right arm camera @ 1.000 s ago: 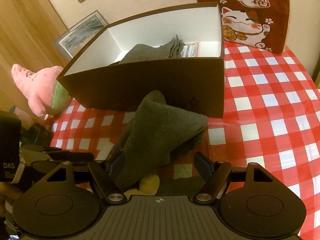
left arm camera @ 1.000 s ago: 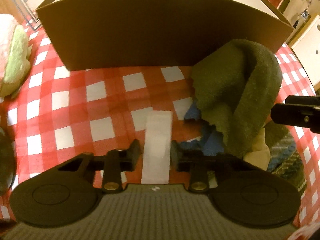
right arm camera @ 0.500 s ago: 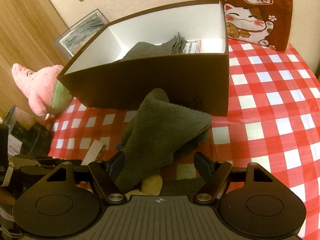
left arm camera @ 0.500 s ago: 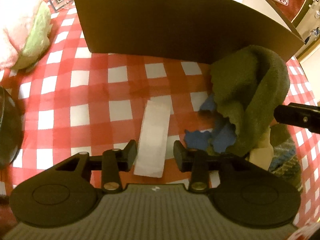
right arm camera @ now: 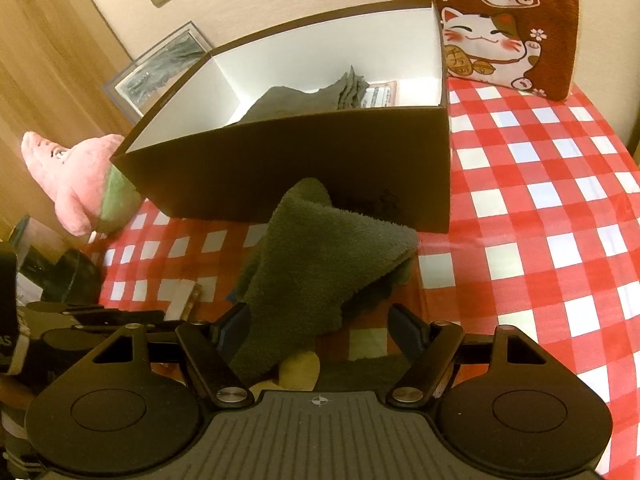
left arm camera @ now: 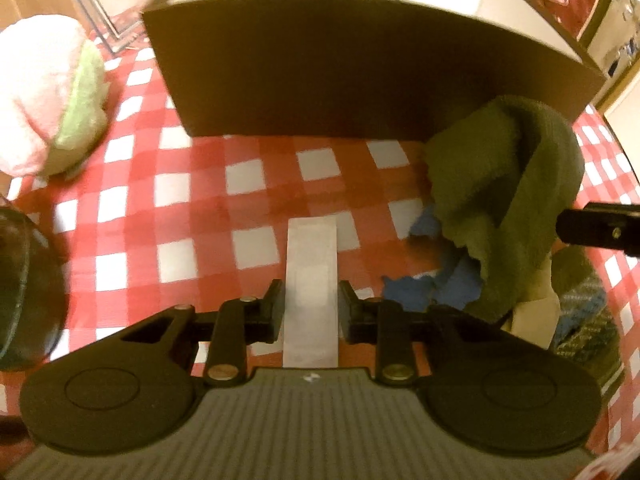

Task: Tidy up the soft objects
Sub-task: 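Grasp the white paper strip with the left tool while the right tool grasps the grey towel, then lift and carry the white strip and grey towel over the brown box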

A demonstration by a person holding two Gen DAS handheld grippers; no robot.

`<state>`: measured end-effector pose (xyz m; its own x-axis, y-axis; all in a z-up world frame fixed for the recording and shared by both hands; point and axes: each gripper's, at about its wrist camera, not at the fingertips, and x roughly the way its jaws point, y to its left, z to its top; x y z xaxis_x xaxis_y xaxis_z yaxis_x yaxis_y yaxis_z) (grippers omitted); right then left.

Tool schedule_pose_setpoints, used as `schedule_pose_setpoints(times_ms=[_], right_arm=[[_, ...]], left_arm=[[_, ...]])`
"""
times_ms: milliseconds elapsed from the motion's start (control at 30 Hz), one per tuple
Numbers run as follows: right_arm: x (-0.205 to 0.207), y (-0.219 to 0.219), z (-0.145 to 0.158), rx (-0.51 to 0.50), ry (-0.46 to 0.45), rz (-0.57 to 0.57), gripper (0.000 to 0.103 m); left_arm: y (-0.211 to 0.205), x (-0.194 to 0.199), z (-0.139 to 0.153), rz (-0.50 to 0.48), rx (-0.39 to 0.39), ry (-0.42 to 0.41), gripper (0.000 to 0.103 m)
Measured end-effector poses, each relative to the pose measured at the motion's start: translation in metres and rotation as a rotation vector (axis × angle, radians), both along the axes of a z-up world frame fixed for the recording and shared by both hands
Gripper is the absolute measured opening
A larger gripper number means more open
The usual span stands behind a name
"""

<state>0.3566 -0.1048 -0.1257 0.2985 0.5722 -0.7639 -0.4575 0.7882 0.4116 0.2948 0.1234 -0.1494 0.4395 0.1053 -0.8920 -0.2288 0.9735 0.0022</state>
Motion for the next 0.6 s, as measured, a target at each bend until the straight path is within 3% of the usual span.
schedule_pose_setpoints(times_ms=[300, 433, 600], right_arm=[[0.009, 0.008, -0.002, 0.031, 0.011, -0.017, 0.076], [0.017, 0.013, -0.009, 0.036, 0.035, -0.065, 0.085], [0.028, 0.017, -0.019, 0.055, 0.047, -0.098, 0.085]], left_arm=[[0.015, -0.006, 0.016, 0.050, 0.018, -0.029, 0.026], [0.017, -0.007, 0.017, 0.060, 0.019, -0.031, 0.026], [0.015, -0.007, 0.021, 0.065, 0.022, -0.037, 0.026]])
